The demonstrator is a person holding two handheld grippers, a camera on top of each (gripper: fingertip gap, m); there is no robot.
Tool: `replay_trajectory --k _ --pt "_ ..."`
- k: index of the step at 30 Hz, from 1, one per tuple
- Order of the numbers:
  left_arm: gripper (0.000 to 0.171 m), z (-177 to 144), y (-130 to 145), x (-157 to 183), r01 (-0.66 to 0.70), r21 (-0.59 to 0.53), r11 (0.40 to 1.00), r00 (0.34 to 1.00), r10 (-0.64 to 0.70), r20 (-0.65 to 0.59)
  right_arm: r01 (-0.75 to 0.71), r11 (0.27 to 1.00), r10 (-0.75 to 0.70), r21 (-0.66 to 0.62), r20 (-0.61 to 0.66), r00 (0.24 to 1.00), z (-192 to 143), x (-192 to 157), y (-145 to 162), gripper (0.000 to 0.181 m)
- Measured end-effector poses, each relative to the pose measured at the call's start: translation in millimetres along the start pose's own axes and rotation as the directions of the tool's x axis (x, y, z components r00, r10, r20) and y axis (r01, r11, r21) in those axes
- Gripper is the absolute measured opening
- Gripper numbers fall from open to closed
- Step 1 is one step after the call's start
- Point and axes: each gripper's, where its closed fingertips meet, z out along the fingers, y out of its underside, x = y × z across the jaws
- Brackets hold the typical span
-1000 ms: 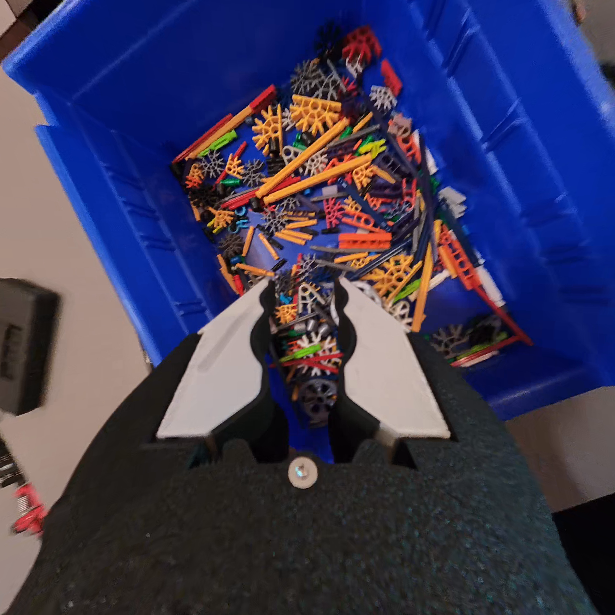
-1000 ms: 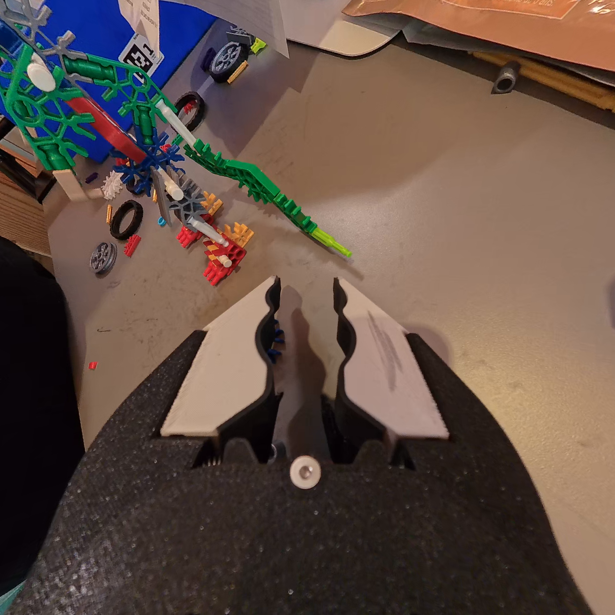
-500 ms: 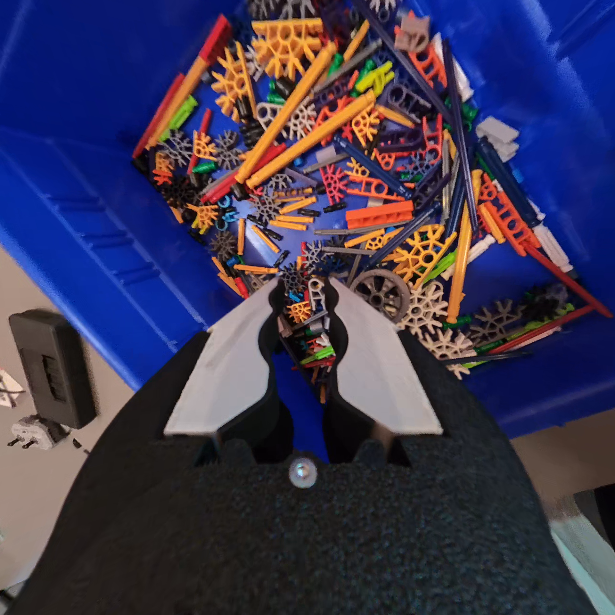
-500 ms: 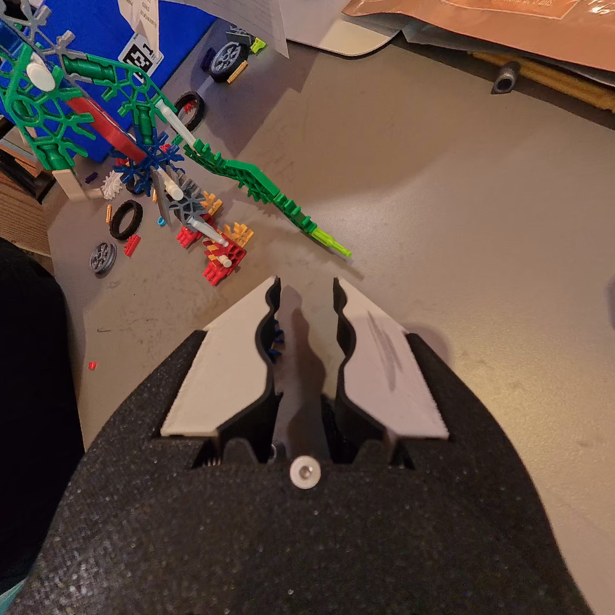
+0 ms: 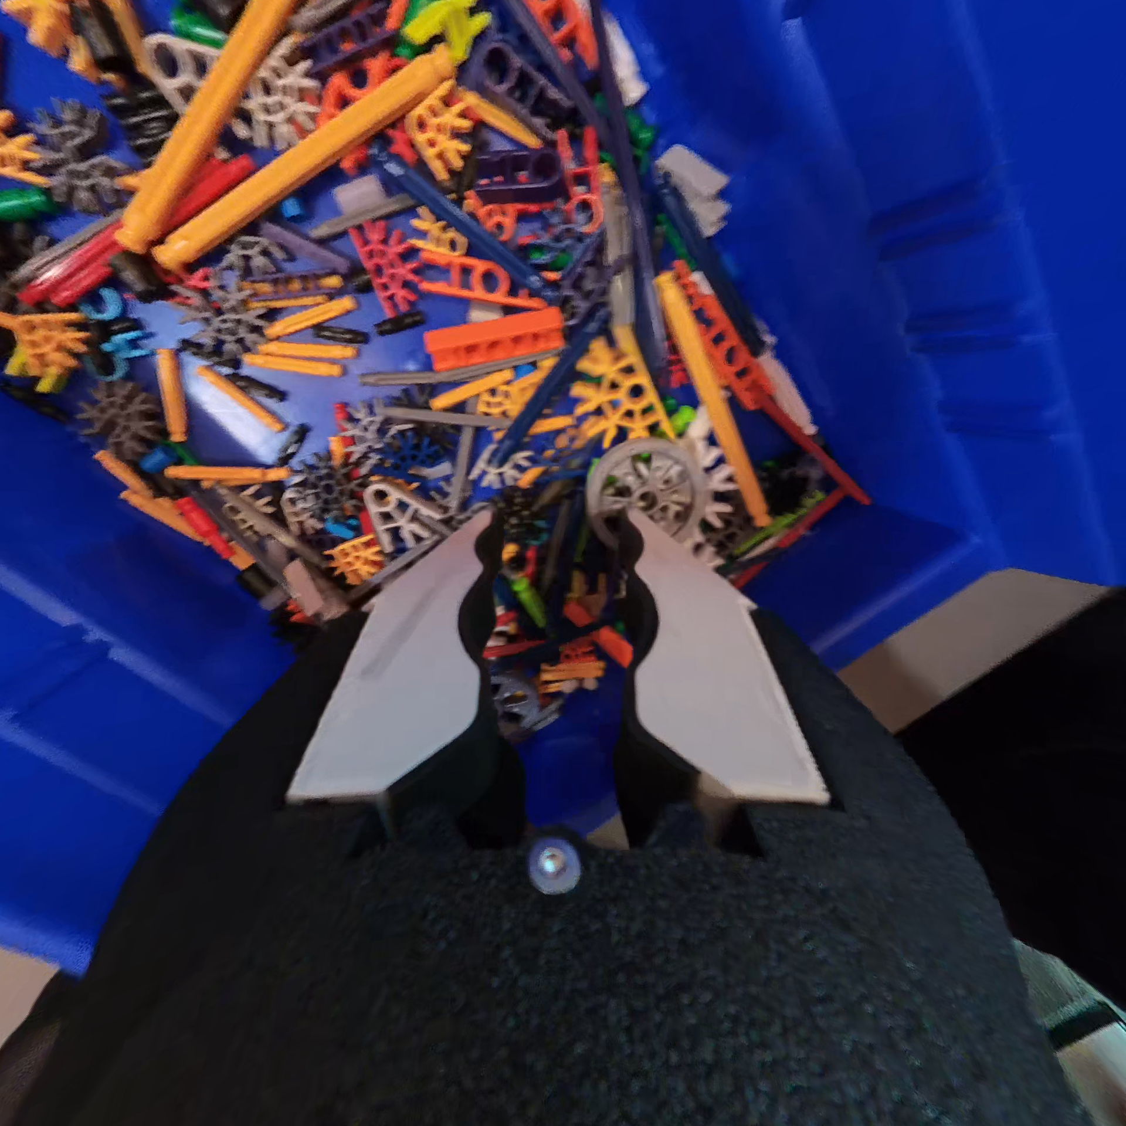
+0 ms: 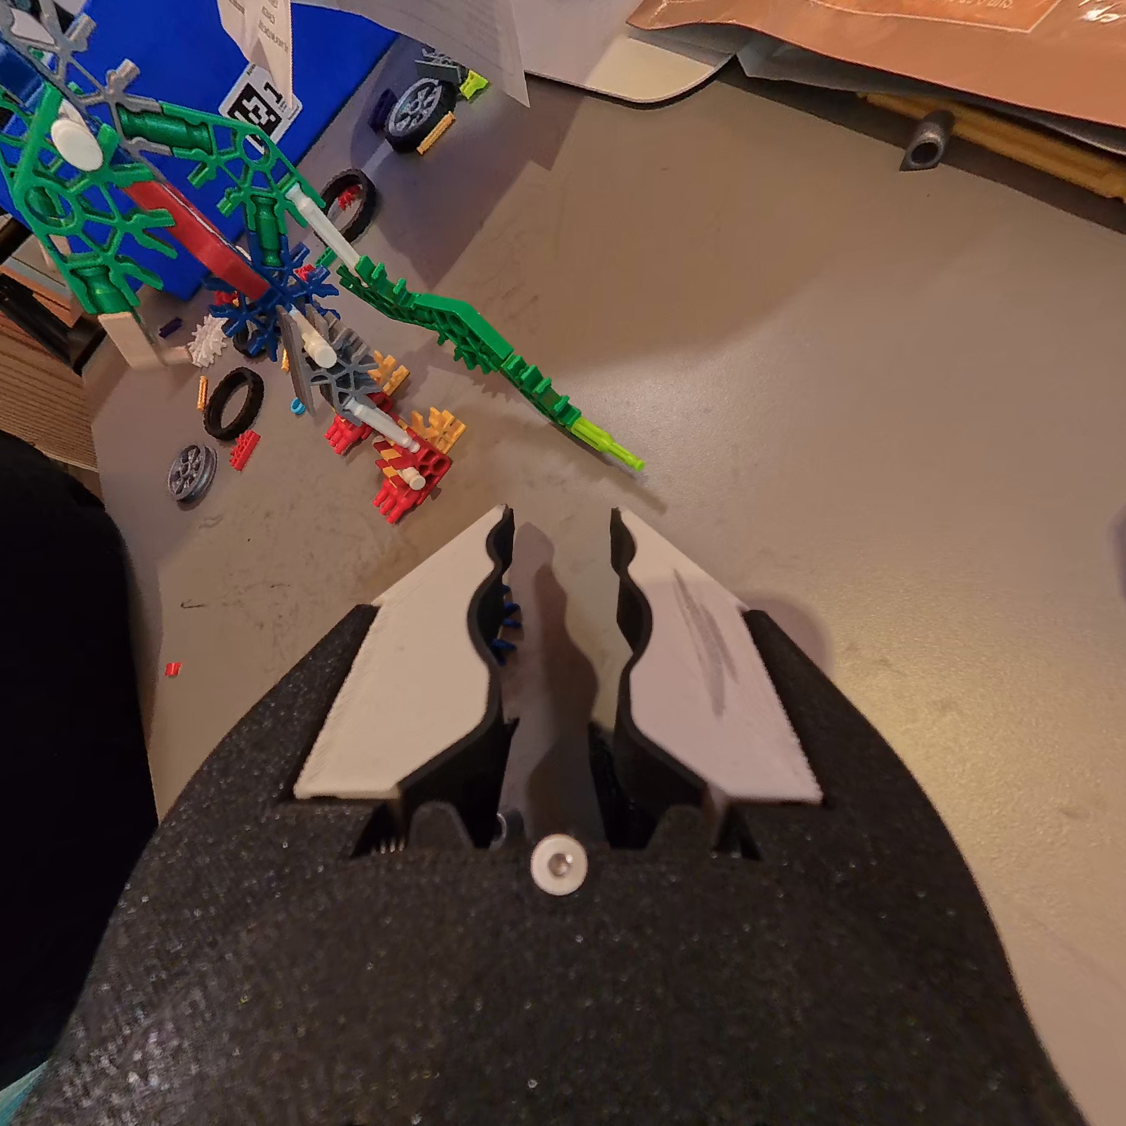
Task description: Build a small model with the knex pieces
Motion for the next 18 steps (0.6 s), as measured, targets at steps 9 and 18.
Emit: replay_trajectory --k 9,18 --pt "0.048 -1.4 -3.4 0.6 -0.024 0.023 0.999 0.999 0.023 0.037 0.001 1.000 -0.001 0.000 -0.002 1.000 -0.1 0.0 0.0 0.031" --pt "0.048 3.2 -6.5 8.0 -0.014 0.042 0.999 1.000 0.014 -0.001 0.004 1.000 -0.004 0.001 -0.004 1.000 -0.3 0.0 0.1 0.031"
